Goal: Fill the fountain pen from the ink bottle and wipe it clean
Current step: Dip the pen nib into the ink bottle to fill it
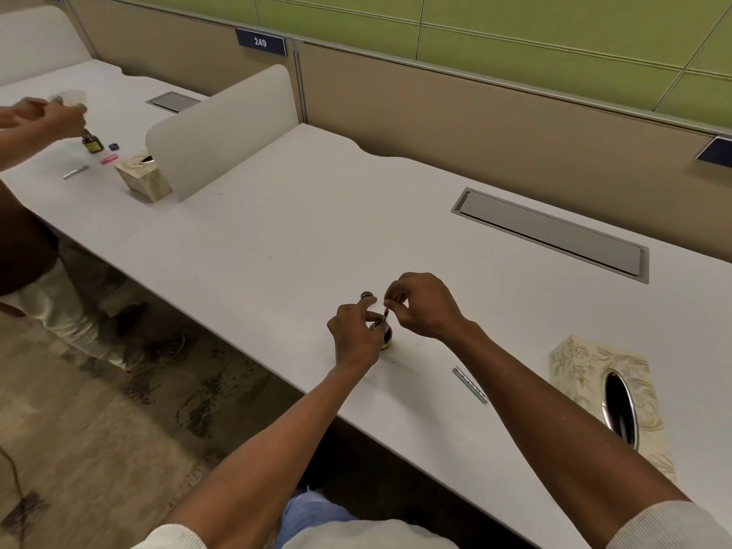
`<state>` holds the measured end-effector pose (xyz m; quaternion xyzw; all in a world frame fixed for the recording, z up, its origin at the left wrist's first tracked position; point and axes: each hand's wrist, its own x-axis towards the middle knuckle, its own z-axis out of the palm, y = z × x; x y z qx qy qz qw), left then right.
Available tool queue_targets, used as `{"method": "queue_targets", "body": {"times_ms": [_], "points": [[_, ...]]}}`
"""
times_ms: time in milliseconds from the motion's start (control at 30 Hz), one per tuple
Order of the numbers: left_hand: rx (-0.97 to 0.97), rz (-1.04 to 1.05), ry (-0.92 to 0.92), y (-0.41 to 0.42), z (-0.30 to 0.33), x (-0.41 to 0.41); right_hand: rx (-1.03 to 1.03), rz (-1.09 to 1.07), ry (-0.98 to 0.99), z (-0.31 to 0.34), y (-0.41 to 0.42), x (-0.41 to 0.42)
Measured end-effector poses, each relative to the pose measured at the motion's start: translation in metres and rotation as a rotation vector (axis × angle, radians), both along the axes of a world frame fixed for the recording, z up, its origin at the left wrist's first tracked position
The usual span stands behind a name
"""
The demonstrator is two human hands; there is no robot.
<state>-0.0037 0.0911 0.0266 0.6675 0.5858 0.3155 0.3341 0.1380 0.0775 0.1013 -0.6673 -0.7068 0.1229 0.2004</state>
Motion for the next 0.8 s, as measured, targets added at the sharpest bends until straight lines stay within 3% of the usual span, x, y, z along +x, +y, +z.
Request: {"method": "queue_targets", "body": {"times_ms": [800], "points": [[-0.004,0.002,0.009,0.0032,-0.0012,-0.001,0.017,-0.029,0.019,-0.0015,0.0,0.0003]]}}
